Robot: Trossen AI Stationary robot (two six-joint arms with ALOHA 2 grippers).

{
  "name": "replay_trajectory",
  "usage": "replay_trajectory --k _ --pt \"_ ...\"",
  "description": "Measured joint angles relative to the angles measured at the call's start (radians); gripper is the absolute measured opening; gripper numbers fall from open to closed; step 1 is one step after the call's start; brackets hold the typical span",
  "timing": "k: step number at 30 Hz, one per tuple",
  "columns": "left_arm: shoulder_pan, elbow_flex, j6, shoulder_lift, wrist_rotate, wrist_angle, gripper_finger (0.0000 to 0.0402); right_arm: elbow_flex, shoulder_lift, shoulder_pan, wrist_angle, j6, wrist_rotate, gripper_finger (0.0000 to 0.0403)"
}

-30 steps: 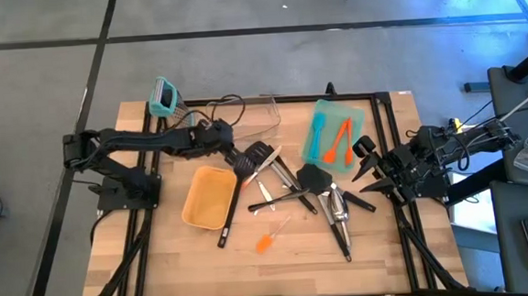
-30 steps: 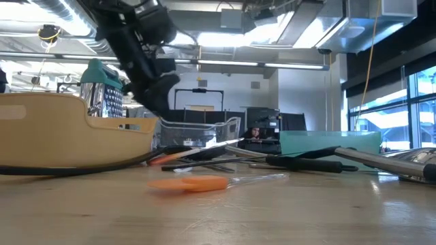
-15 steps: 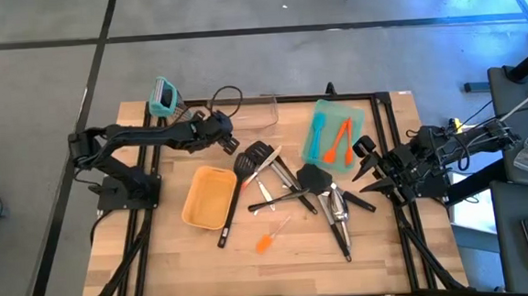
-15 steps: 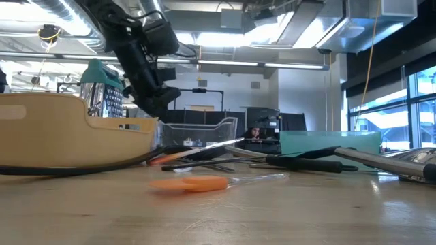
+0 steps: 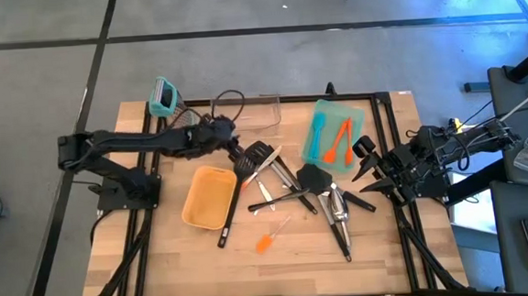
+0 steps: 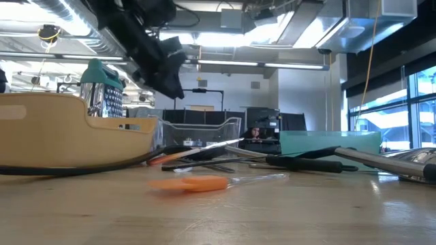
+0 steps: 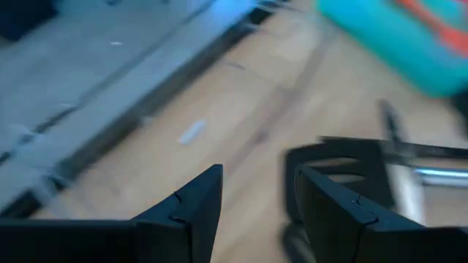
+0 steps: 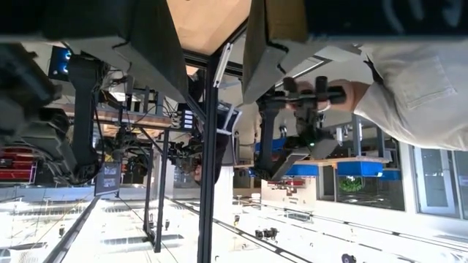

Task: Pick & Place Kitchen Items
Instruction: Put the orange table knife into the transparent bin

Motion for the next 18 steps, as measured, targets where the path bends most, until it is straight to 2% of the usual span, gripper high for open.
replay_trajectory --k 5,11,18 --pt "-0.137 0.0 -0.087 0.022 0.077 -0.039 0.0168 0.0 0.0 0.0 0.0 0.018 0.0 0.0135" --pt "-0.301 -0.001 -0.176 0.063 0.057 -0.178 0.0168 0.0 0.0 0.0 -0.001 0.018 0.0 0.0135" --pt "-0.415 -0.001 -0.235 0.069 0.04 -0.204 0.0168 0.001 0.0 0.0 0.005 0.018 0.0 0.0135"
